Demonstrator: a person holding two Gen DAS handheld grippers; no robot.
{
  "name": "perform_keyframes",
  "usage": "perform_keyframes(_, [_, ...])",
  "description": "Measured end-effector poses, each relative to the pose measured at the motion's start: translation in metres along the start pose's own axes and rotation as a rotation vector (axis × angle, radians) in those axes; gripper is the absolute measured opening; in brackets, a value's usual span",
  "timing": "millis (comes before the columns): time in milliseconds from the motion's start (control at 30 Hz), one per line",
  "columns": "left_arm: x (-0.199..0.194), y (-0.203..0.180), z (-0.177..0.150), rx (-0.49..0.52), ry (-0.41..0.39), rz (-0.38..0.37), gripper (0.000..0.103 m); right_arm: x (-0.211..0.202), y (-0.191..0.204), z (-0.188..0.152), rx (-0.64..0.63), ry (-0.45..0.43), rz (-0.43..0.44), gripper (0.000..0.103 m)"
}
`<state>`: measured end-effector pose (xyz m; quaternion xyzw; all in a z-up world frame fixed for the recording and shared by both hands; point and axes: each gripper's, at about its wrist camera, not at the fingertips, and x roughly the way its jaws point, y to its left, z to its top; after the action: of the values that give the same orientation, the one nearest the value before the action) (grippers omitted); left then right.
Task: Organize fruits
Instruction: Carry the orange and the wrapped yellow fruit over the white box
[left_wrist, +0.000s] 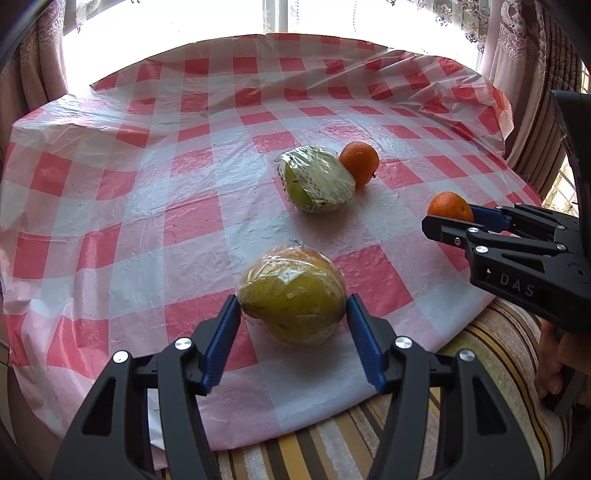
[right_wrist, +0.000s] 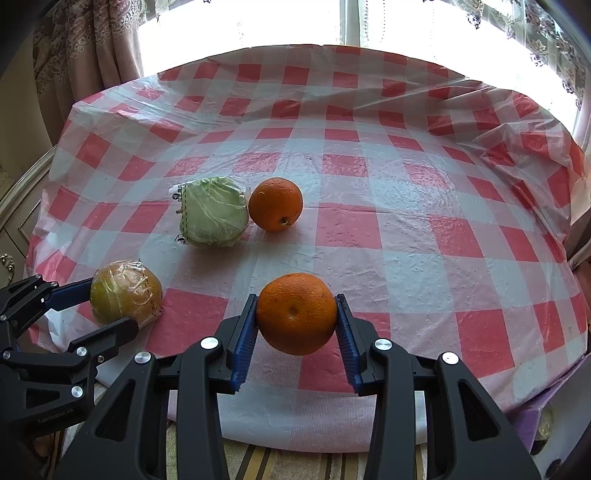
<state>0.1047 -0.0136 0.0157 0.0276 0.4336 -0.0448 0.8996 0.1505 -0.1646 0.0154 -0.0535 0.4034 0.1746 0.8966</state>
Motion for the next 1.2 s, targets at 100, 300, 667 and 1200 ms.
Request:
perform_keyframes(100, [0.003, -0.001, -0.001, 0.002, 0.019, -0.001, 0.060, -0.004, -0.002, -0.004, 0.007, 0.004, 0.004, 0.040])
perform_keyframes(300, [0.015, 0.002, 0.000, -0.012, 0.065, -0.032, 0.061, -0.013, -0.005, -0.012, 0.007, 0.007, 0.008, 0.040])
perform_keyframes(667, [0.023, -0.002, 0.011, 0.017, 0.068, -0.018, 0.065, -0.029, -0.021, -0.024, 0.033, 0.011, 0.003, 0.040])
perform_keyframes(1200, [0.003, -0.039, 0.024, 0.092, 0.020, -0.008, 0.063, -0.056, -0.068, -0.044, 0.101, 0.001, -0.045, 0.040])
